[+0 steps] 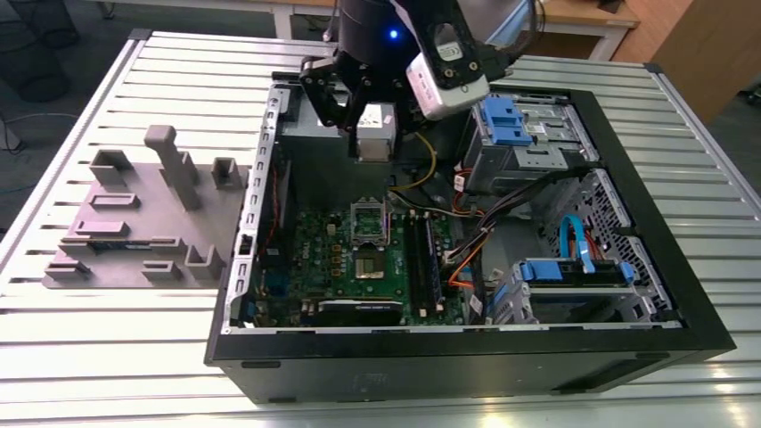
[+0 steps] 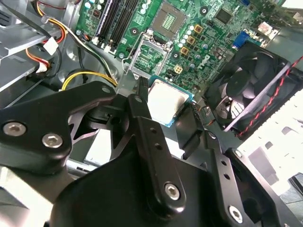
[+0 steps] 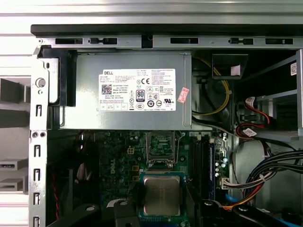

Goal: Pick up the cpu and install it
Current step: 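Place the cpu into insertion slot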

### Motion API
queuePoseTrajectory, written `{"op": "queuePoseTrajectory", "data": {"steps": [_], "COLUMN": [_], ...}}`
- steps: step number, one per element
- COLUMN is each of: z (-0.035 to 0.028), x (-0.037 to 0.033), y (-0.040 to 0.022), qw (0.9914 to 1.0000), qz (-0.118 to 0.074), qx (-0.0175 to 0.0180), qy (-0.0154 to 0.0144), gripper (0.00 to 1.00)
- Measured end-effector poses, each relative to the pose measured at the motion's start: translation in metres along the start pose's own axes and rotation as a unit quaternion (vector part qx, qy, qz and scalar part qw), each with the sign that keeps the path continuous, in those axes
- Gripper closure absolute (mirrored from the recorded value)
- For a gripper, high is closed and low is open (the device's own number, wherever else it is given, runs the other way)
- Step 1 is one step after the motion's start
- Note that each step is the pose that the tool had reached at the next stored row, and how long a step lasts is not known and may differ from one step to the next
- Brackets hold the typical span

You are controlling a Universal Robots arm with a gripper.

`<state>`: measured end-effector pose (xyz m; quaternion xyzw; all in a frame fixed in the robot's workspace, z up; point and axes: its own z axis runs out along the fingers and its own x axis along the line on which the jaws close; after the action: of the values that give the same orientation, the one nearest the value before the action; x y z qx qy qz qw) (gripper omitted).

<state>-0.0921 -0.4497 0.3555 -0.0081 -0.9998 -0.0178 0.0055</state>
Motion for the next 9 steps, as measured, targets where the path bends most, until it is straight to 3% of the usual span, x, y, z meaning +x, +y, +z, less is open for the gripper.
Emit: {"op": "queuePoseTrajectory", "data": {"steps": [6,9], "z": [0.0071,0.0123], "x": [-0.0002,-0.0004], "y": [-0.0147,-0.0190], "qw": [1.00000,1.00000], "qz": [0.000,0.000], "qx": [0.0000,-0.0002], "qy": [0.0001,0.0000], "gripper": [0.53,0.53]}}
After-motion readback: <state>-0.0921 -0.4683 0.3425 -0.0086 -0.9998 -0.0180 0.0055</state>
